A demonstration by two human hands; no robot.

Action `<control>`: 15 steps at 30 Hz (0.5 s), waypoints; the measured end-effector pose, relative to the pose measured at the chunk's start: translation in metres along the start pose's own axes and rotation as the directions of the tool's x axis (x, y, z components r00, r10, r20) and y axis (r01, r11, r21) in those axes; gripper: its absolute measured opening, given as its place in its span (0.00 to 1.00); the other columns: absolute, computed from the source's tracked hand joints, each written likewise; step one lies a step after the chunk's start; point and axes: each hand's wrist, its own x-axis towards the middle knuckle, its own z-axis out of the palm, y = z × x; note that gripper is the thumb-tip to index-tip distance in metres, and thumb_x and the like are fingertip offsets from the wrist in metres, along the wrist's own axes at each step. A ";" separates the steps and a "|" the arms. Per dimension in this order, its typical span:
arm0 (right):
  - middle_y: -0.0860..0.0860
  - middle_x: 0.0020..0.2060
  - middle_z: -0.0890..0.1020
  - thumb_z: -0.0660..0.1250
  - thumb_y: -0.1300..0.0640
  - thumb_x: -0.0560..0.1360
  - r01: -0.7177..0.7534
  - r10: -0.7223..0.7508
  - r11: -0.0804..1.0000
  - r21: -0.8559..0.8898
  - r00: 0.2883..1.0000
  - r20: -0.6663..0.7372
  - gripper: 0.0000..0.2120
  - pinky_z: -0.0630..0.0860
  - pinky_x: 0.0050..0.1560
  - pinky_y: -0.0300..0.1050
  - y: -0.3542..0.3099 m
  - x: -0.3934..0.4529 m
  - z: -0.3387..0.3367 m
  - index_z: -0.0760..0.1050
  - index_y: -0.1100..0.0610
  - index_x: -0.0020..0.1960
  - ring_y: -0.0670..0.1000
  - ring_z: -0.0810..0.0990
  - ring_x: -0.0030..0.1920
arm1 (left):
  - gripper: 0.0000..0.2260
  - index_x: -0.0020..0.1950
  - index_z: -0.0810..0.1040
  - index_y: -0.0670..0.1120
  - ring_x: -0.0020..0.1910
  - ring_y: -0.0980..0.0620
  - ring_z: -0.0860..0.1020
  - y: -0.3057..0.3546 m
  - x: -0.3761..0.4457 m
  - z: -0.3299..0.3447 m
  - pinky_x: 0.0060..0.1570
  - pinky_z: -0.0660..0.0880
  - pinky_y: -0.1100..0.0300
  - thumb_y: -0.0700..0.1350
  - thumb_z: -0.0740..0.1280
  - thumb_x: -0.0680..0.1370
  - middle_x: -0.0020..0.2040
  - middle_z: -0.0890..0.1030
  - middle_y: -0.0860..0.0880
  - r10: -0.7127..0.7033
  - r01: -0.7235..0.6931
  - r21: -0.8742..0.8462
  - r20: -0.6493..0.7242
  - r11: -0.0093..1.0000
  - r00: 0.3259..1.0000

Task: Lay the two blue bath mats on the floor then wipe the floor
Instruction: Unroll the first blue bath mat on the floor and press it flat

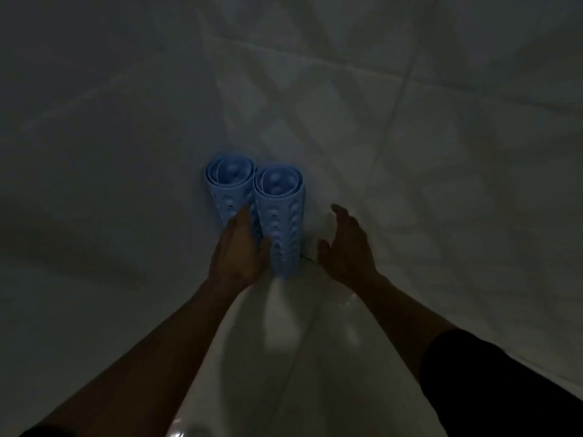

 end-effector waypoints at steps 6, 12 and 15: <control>0.57 0.72 0.67 0.71 0.63 0.72 0.074 -0.072 0.992 0.099 0.997 -0.029 0.41 0.64 0.67 0.44 0.050 0.049 0.091 0.54 0.58 0.78 0.55 0.67 0.71 | 0.26 0.73 0.66 0.41 0.67 0.48 0.73 -0.053 0.029 0.063 0.66 0.71 0.53 0.42 0.69 0.77 0.69 0.74 0.44 0.078 -0.084 -0.039 -0.146 0.996 0.986; 0.57 0.61 0.77 0.75 0.66 0.67 0.228 -0.203 0.941 0.251 0.971 -0.124 0.35 0.77 0.57 0.51 0.071 0.069 0.137 0.63 0.60 0.70 0.57 0.78 0.59 | 0.30 0.73 0.66 0.41 0.68 0.48 0.67 -0.086 0.042 0.086 0.66 0.64 0.61 0.47 0.73 0.75 0.67 0.71 0.41 0.179 -0.176 0.037 -0.257 0.984 0.950; 0.56 0.61 0.77 0.76 0.64 0.68 0.198 -0.173 0.938 0.285 0.979 -0.109 0.34 0.78 0.55 0.56 0.071 0.070 0.146 0.62 0.59 0.68 0.56 0.79 0.58 | 0.29 0.72 0.67 0.40 0.65 0.50 0.67 -0.089 0.040 0.086 0.59 0.62 0.67 0.47 0.73 0.76 0.67 0.71 0.40 0.210 -0.206 0.044 -0.269 0.978 0.940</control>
